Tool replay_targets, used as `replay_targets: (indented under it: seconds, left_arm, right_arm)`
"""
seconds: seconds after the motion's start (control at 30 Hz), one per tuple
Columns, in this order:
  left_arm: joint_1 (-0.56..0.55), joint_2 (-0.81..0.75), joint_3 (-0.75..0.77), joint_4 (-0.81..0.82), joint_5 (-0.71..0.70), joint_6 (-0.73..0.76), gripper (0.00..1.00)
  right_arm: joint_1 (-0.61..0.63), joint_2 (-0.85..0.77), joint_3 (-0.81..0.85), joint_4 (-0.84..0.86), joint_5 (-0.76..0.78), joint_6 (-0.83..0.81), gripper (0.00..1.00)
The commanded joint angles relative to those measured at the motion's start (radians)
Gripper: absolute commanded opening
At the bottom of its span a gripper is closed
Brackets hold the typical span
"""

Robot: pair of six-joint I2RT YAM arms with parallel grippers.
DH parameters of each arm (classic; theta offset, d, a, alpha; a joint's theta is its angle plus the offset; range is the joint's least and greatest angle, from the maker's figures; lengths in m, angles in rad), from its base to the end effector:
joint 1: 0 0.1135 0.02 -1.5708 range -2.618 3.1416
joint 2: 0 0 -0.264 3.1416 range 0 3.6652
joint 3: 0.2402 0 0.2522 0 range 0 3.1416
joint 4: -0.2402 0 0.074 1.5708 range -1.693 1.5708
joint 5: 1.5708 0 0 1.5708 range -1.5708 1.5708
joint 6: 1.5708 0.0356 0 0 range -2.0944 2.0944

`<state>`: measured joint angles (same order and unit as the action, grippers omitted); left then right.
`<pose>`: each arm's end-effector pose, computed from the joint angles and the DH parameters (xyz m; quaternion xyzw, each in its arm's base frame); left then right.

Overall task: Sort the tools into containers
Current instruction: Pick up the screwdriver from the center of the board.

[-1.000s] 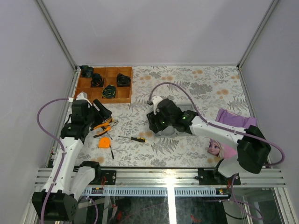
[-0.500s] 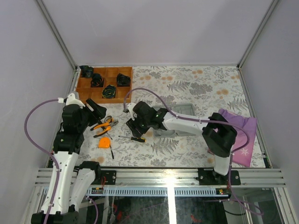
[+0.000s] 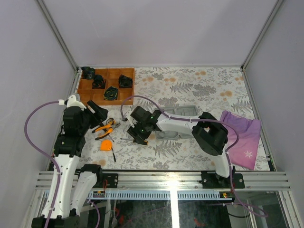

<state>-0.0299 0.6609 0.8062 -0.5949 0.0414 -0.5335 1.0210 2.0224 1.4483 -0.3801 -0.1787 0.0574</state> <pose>0.1439 -0.0058 0.3228 -0.2003 0.8228 -0.1646 0.5058 0.2227 0.3755 0.1794 -0.4638 0.8285 0.2281 0.2157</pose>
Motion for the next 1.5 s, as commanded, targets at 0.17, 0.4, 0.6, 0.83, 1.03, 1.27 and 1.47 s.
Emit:
replay_targets:
  seconds: [0.17,0.4,0.6,0.83,1.03,1.27,1.47]
  left_arm:
    - [0.01,0.003,-0.006,0.026,-0.007,0.02,0.7]
    - [0.01,0.012,-0.005,0.026,-0.004,0.019,0.7]
    - [0.008,0.019,-0.007,0.026,-0.002,0.017,0.7]
    - [0.01,0.023,-0.006,0.026,-0.001,0.018,0.7]
    - [0.009,0.025,-0.006,0.026,0.001,0.02,0.7]
    - [0.01,0.025,-0.006,0.03,0.015,0.02,0.7]
    - [0.009,0.019,-0.007,0.037,0.049,0.021,0.71]
  right_arm:
    - [0.027,0.023,0.037,-0.068,-0.028,-0.042,0.61]
    - [0.049,0.029,0.019,-0.104,0.045,-0.042,0.6]
    - [0.054,0.024,-0.008,-0.092,0.075,-0.033,0.57]
    - [0.053,0.014,-0.029,-0.061,0.1,-0.016,0.44]
    - [0.053,-0.068,-0.1,-0.005,0.097,0.01,0.28]
    - [0.051,-0.241,-0.222,0.08,0.153,0.081,0.12]
    - [0.04,-0.381,-0.319,0.144,0.231,0.148,0.04]
